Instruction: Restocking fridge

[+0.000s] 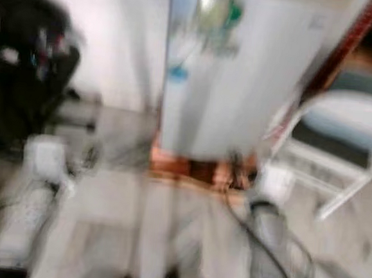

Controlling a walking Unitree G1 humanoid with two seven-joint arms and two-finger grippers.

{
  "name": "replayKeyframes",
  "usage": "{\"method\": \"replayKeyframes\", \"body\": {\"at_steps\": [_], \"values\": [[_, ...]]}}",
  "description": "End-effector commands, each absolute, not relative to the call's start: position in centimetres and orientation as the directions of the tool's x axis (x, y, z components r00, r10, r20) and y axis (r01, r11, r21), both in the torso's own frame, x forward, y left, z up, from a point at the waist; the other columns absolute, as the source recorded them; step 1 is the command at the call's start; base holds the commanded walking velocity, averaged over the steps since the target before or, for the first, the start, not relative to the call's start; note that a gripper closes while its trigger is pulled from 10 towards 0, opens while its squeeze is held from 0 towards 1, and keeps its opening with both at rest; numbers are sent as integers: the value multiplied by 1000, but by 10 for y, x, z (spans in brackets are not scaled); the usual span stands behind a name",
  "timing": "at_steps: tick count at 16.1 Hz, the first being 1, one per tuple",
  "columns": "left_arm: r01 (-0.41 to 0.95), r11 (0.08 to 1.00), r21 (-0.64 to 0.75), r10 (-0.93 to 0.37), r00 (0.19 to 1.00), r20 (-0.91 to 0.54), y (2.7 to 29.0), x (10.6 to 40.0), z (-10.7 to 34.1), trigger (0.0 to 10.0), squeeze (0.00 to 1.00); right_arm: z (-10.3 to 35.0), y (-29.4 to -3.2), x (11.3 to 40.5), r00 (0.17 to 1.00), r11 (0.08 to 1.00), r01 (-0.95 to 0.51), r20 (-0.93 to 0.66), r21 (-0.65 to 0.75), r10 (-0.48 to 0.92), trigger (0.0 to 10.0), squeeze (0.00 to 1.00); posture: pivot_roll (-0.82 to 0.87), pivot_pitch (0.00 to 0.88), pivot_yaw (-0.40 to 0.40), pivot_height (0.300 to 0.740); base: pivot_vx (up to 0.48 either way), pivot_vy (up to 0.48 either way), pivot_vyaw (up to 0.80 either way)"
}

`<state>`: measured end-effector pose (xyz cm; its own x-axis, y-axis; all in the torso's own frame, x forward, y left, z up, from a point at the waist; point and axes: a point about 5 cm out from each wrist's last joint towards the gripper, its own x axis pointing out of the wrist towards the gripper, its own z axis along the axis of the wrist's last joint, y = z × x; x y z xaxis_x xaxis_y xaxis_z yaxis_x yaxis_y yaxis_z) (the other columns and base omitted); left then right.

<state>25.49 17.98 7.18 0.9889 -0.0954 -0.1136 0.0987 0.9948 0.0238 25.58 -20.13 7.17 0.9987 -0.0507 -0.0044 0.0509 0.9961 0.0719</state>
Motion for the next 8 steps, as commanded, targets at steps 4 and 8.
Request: {"method": "replayKeyframes", "body": {"at_steps": [4, 8], "values": [[87, 995, 44, -82, 991, -110, 189, 254, 73, 10000, 0, 72, -194, 251, 998, 994, 55, 2, 96, -56, 10000, 0, 75, 77, -19, 740, 0, 480, -800], [116, 988, 98, -107, 990, -92, 190, 260, 77, 10000, 0, 73, -197, 252, 997, 993, 69, 12, 98, -71, 10000, 0, 79, 73, -14, 740, 0, 360, -800]]}}
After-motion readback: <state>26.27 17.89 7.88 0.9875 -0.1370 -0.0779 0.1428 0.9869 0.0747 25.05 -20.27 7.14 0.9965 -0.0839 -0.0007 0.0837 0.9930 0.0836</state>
